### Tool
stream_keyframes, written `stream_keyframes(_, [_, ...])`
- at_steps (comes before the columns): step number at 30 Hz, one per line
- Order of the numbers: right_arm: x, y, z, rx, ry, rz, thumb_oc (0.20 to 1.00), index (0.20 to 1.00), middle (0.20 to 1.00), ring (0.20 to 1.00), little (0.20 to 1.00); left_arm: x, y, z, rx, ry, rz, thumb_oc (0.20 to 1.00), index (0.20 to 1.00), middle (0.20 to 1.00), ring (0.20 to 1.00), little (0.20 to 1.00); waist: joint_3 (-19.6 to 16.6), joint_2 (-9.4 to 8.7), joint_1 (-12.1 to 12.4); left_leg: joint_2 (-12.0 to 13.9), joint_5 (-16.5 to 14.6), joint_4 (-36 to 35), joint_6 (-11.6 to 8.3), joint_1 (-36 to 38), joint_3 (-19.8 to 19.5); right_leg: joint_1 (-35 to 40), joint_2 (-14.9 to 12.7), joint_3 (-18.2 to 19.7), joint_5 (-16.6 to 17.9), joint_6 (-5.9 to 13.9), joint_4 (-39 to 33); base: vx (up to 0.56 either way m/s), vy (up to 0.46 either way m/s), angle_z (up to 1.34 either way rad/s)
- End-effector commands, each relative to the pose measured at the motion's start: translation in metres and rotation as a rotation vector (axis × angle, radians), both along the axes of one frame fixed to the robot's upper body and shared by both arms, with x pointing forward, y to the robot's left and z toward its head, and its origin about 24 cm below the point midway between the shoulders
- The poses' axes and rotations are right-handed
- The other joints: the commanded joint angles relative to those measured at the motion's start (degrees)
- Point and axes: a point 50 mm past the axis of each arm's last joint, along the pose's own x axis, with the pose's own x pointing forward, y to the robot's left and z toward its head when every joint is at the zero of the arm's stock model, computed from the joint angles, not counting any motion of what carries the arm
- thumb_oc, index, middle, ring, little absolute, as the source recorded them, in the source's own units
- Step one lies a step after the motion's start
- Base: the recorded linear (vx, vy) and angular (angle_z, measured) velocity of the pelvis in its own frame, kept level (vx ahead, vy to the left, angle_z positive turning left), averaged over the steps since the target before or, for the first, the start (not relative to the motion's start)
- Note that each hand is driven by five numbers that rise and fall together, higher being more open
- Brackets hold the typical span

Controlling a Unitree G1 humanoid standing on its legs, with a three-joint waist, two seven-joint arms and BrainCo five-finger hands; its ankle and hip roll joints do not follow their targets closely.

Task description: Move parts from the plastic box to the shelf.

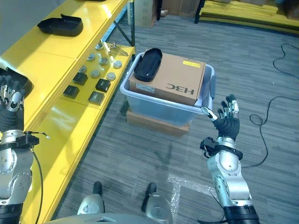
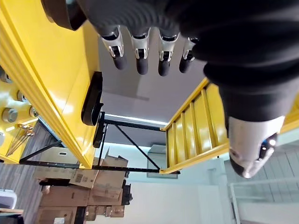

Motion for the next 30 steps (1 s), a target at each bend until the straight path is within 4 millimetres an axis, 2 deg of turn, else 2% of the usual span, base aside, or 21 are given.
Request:
stream_keyframes(1, [0.002,0.022,0.024,-0.003,-0.18,0.095,1.0,1.0,1.0,1.0,1.0,-0.008,0.005,0.034,0.121,-0.137,-0.036,1.0,1.0,1.0,1.0,1.0,-0.69,-4.3,0.86,-4.19,-6.4,2.48,1.7,-0.9,0.36,8.79,-4.13,3.33,4.5,6.56,-10.42,0.02,0.092,-0.04])
stream_keyframes(2, [-0.004,0.016,0.011,0.024,-0.174,0.147,1.0,1.0,1.0,1.0,1.0,0.001,0.011,0.002,0.012,-0.031,-0.039,1.0,1.0,1.0,1.0,1.0,-0.14,-5.35,-1.05,-12.48,-8.78,2.05,5.62,-1.9,0.07,5.9,1.77,5.21,4.16,4.06,-10.14,0.02,0.079,0.08])
stream_keyframes(5, [-0.001,0.019,0.004,0.04,-0.126,0.122,1.0,1.0,1.0,1.0,1.0,0.006,0.004,0.006,0.084,-0.018,-0.06,1.0,1.0,1.0,1.0,1.0,-2.45,-4.58,-1.04,-13.63,-8.37,-1.48,5.61,0.72,-0.26,7.52,0.91,5.16,5.08,5.22,-12.18,0.09,0.184,-0.02])
stream_keyframes(12, [0.002,0.018,-0.011,0.15,-0.006,0.081,1.0,1.0,1.0,1.0,1.0,0.005,0.004,0.009,0.107,-0.01,-0.078,1.0,1.0,1.0,1.0,1.0,-3.4,-4.56,-0.95,-14.81,-10.8,0.35,7.14,1.66,-0.1,7.6,-0.51,7.28,4.71,6.29,-10.85,0.08,0.127,-0.11])
stream_keyframes(13, [0.004,0.019,-0.013,0.173,0.019,0.052,1.0,1.0,1.0,1.0,1.0,0.006,0.003,0.014,0.122,-0.014,-0.089,1.0,1.0,1.0,1.0,1.0,-3.01,-4.4,-0.86,-15.25,-12.03,2.65,8.33,1.03,0.06,6.85,-0.92,7.97,2.86,6.3,-6.56,0.11,0.155,-0.16])
stream_keyframes(15, [0.008,0.024,-0.011,0.176,0.005,0.075,1.0,1.0,1.0,1.0,1.0,0.008,0.002,0.018,0.133,-0.02,-0.093,1.0,1.0,1.0,1.0,1.0,-2.28,-4.21,-0.8,-15.64,-12.59,4.6,9.45,0.34,-0.23,5.28,-1.17,8.24,2.28,6.42,-1.31,0.07,0.114,-0.14])
stream_keyframes(16, [0.01,0.027,-0.008,0.169,-0.008,0.083,1.0,1.0,1.0,1.0,1.0,0.01,0.001,0.02,0.137,-0.021,-0.096,1.0,1.0,1.0,1.0,1.0,-1.74,-4.13,-0.83,-15.89,-12.98,5.72,10.22,-0.01,-0.31,3.73,-1.58,8.44,2.7,6.86,2.84,0.04,0.132,-0.13])
stream_keyframes(17, [0.011,0.031,-0.008,0.154,-0.011,0.068,1.0,1.0,1.0,1.0,1.0,0.014,-0.001,0.021,0.144,-0.023,-0.102,1.0,1.0,1.0,1.0,1.0,-0.48,-3.9,-1.04,-16.23,-13.99,7.66,11.41,-0.3,-0.49,0.43,-2.61,8.71,4.44,7.76,10.87,0.03,0.114,-0.13])
stream_keyframes(18, [0.011,0.032,-0.007,0.154,-0.013,0.068,1.0,1.0,1.0,1.0,1.0,0.014,-0.001,0.022,0.145,-0.025,-0.102,1.0,1.0,1.0,1.0,1.0,-0.3,-3.98,-1.0,-16.41,-14.24,8.14,11.6,-0.52,-0.4,-0.35,-2.91,8.91,4.44,7.86,12.3,0.08,0.144,-0.02])
stream_keyframes(19, [0.012,0.036,-0.008,0.195,-0.006,0.092,1.0,1.0,1.0,1.0,1.0,0.015,-0.001,0.024,0.155,-0.023,-0.105,1.0,1.0,1.0,1.0,1.0,1.18,-3.68,-1.1,-16.78,-15.84,11.11,12.65,-0.72,-0.37,-4.47,-3.7,9.19,6.39,8.03,21.17,0.12,0.088,-0.12])
stream_keyframes(20, [0.012,0.037,-0.008,0.207,-0.001,0.104,1.0,1.0,1.0,1.0,1.0,0.015,0.0,0.024,0.159,-0.019,-0.1,1.0,1.0,1.0,1.0,1.0,1.65,-3.78,-1.0,-17.01,-16.82,12.51,12.94,-0.78,0.06,-6.02,-4.4,9.26,7.02,8.05,22.9,0.17,0.075,-0.29])
stream_keyframes(21, [0.012,0.038,-0.008,0.211,-0.003,0.105,1.0,1.0,1.0,1.0,1.0,0.014,0.001,0.024,0.16,-0.017,-0.097,1.0,1.0,1.0,1.0,1.0,1.82,-3.93,-0.86,-17.15,-17.43,13.2,13.02,-0.79,0.39,-6.59,-4.82,9.31,7.44,8.09,22.54,0.21,-0.034,-0.49])
stream_keyframes(23, [0.016,0.04,-0.008,0.222,0.008,0.128,1.0,1.0,1.0,1.0,1.0,0.013,0.004,0.027,0.161,-0.016,-0.074,1.0,1.0,1.0,1.0,1.0,2.08,-4.81,-0.73,-18.09,-19.52,14.79,12.35,-0.49,0.34,-5.91,-5.72,9.25,8.99,8.64,12.77,0.28,-0.135,-0.29])
stream_keyframes(24, [0.016,0.04,-0.008,0.247,0.005,0.143,1.0,1.0,1.0,1.0,1.0,0.013,0.006,0.029,0.165,-0.017,-0.07,1.0,1.0,1.0,1.0,1.0,2.08,-5.3,-0.82,-18.38,-20.5,15.37,11.82,-0.29,-0.13,-4.71,-5.61,9.77,8.99,8.81,5.68,0.24,-0.144,-0.11])
stream_keyframes(25, [0.017,0.04,-0.008,0.25,0.005,0.146,1.0,1.0,1.0,1.0,1.0,0.013,0.006,0.029,0.166,-0.017,-0.069,1.0,1.0,1.0,1.0,1.0,2.14,-5.19,-0.88,-18.21,-20.71,15.49,11.73,-0.15,-0.29,-4.08,-5.38,9.61,9.22,8.8,4.3,0.3,-0.21,-0.13])
stream_keyframes(26, [0.016,0.04,-0.009,0.274,0.008,0.173,1.0,1.0,1.0,1.0,1.0,0.014,0.007,0.03,0.169,-0.016,-0.067,1.0,1.0,1.0,1.0,1.0,2.05,-5.69,-1.12,-18.41,-21.63,15.87,11.19,0.17,-1.05,-3.46,-5.24,10.62,9.61,9.14,-5.05,0.31,-0.217,-0.05])
stream_keyframes(28, [0.015,0.04,-0.009,0.321,-0.001,0.251,1.0,1.0,1.0,1.0,1.0,0.011,0.013,0.029,0.178,-0.015,-0.064,1.0,1.0,1.0,1.0,1.0,2.56,-6.22,-1.27,-17.64,-23.2,17.28,10.67,1.32,-2.06,-3.09,-5.9,11.64,12.46,10.47,-16.56,0.49,-0.339,0.07])
stream_keyframes(30, [0.012,0.039,-0.009,0.33,-0.01,0.268,1.0,1.0,1.0,1.0,1.0,0.008,0.016,0.027,0.183,-0.013,-0.057,1.0,1.0,1.0,1.0,1.0,2.83,-6.43,-1.15,-16.62,-24.15,18.4,10.5,1.89,-1.89,-3.93,-6.63,11.41,12.46,11.0,-16.57,0.38,-0.281,0.21])
